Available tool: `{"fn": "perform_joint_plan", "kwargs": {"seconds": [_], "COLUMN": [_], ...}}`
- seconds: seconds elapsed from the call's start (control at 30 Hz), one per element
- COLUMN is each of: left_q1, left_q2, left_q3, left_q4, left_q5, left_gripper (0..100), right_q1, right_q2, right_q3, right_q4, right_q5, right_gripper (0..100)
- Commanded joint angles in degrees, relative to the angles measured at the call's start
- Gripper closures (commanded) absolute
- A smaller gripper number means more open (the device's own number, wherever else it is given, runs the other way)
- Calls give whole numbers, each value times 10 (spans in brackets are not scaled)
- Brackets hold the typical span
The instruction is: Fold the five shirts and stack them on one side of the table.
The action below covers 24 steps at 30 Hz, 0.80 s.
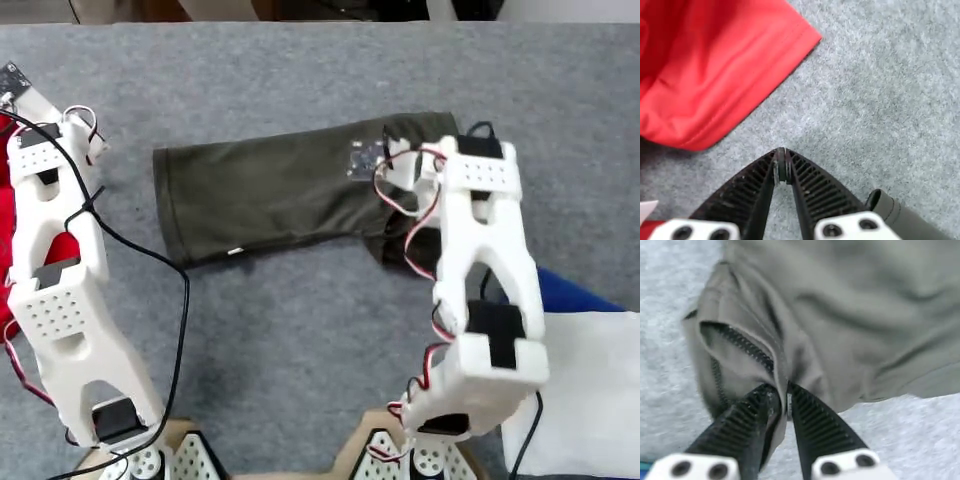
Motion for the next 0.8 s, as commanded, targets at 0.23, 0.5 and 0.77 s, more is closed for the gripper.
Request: {"fn": "perform_joint_plan", "kwargs": {"seconds": [0.23,0.5,0.77], "left_q1": [1,2,2], "left_q2": [-9,-9,-9], "left_q3": [-18,-11,-11], "left_q4": [-4,-4,-4], "left_q5": [-6,-7,-7], "left_gripper": [979,979,979], "right_q1": [-26,-41,-68], "right_q2": [189,349,451], "right_q3": [-344,-589,-756], "right_q4": [99,177,224], "right_q5": [11,15,15], "right_gripper": [994,994,994]}}
